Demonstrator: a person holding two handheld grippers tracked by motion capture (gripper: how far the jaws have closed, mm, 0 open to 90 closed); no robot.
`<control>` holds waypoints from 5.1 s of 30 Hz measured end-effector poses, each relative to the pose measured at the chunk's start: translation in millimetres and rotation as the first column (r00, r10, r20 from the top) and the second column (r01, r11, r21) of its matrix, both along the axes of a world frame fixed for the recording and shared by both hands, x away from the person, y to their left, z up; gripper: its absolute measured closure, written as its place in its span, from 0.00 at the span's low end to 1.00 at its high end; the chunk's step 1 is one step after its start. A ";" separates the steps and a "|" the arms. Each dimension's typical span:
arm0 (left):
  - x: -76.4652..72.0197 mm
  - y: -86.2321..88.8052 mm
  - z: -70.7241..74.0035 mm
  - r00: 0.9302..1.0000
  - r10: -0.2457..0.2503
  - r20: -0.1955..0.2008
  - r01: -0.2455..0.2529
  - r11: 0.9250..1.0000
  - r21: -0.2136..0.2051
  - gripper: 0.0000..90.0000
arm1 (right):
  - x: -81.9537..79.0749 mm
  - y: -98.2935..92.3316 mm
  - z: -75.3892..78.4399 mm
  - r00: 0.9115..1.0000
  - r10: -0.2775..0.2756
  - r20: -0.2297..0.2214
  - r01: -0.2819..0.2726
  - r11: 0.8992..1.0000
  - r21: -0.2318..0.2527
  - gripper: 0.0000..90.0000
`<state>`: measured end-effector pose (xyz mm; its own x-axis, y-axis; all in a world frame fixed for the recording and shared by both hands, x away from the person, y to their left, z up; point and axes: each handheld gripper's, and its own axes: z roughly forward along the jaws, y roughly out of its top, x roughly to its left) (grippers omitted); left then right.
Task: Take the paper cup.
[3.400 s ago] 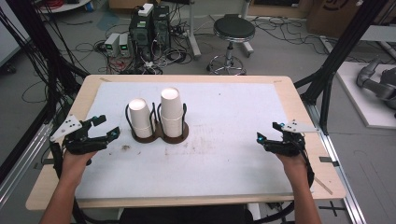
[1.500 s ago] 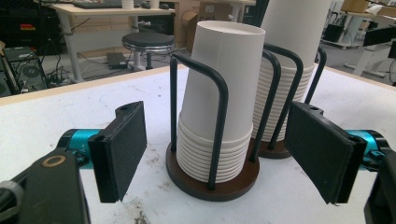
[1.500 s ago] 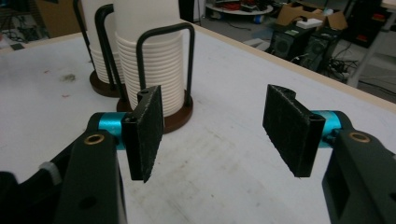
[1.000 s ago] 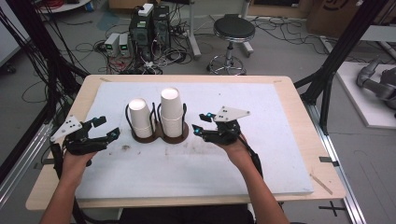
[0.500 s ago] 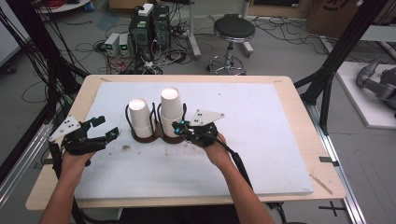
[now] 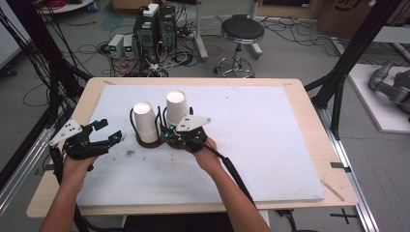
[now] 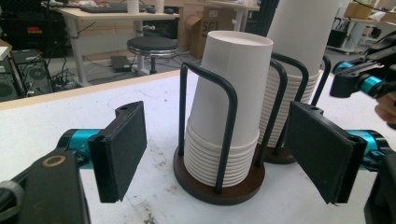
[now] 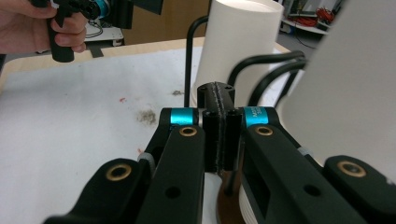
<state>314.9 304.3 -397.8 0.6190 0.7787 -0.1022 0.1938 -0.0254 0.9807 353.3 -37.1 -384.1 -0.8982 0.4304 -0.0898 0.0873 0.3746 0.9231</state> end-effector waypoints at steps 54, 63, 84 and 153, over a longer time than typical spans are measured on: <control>74.1 -49.2 34.4 0.994 -0.109 0.028 0.109 0.994 0.010 0.23 | 6.8 78.3 -49.8 0.948 -0.233 -0.215 0.223 0.972 -0.071 1.00; 75.9 -52.2 35.2 0.992 -0.123 0.024 0.123 0.992 0.009 0.23 | 7.7 78.5 -50.9 0.932 -0.269 -0.243 0.259 0.963 -0.070 1.00; 86.4 -73.5 25.8 0.992 -0.120 -0.033 0.123 0.985 0.118 0.21 | 5.7 83.9 -50.9 0.916 -0.316 -0.248 0.309 0.949 -0.068 1.00; 35.6 -76.0 138.5 0.987 -0.105 0.122 0.106 0.994 0.002 0.40 | -15.0 -5.3 -8.8 0.974 -0.074 -0.215 0.066 0.997 -0.046 0.65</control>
